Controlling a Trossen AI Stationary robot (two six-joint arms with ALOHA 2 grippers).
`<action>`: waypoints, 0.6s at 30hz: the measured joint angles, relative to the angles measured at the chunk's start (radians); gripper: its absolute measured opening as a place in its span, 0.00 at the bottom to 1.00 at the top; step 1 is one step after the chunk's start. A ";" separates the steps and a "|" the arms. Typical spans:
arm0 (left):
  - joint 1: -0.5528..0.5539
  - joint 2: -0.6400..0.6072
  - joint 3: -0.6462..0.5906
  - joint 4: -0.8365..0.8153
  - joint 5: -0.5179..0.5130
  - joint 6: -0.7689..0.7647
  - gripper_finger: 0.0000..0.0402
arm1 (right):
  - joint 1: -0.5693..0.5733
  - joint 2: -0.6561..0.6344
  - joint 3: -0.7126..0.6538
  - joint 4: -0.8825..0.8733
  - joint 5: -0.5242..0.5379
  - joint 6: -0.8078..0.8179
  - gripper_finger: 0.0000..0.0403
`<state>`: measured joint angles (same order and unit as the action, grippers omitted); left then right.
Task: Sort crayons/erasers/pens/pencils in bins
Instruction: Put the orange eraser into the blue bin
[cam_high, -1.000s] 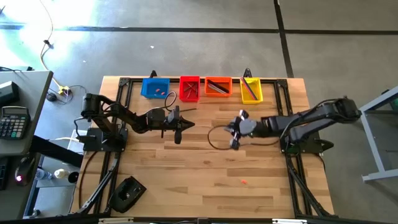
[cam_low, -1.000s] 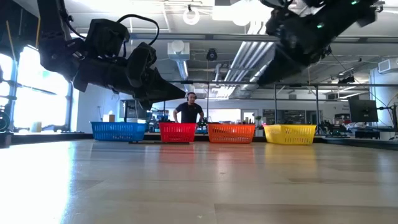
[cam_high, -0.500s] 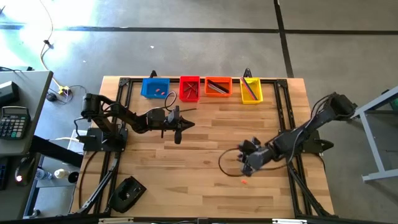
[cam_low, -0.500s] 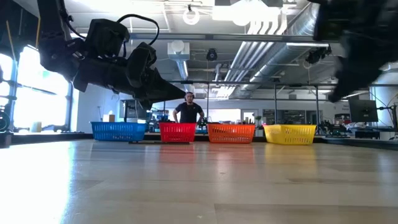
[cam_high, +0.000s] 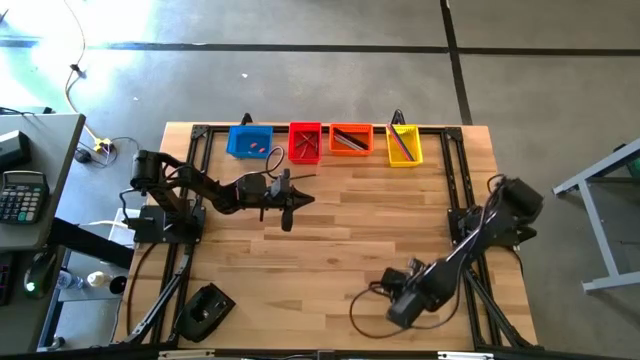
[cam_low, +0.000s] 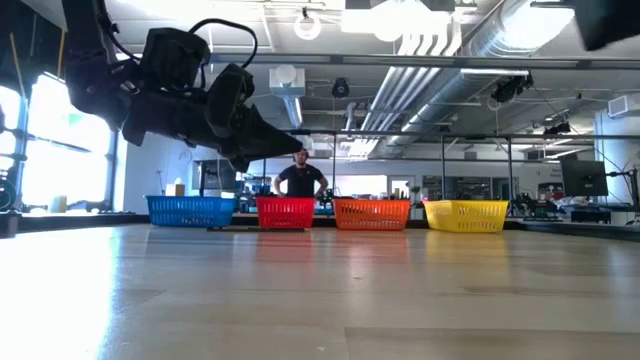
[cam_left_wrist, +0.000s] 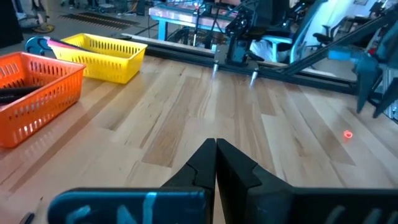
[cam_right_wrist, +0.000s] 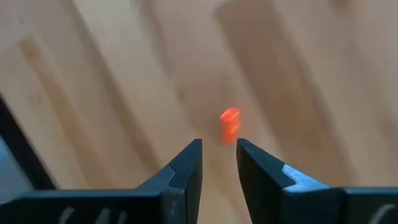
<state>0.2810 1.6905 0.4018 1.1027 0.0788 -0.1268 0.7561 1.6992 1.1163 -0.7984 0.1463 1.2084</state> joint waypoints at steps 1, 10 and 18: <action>0.000 0.000 0.001 0.000 0.000 0.000 0.00 | 0.010 0.020 0.013 0.001 -0.022 0.024 0.22; 0.000 0.000 0.001 -0.003 0.000 0.000 0.00 | 0.072 0.097 0.019 0.028 0.004 0.175 0.27; 0.000 0.000 0.001 -0.003 0.000 0.000 0.00 | 0.068 0.098 -0.040 0.058 0.060 0.192 0.38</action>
<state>0.2810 1.6905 0.4030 1.0996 0.0792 -0.1272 0.8242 1.7969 1.0758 -0.7405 0.2062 1.4003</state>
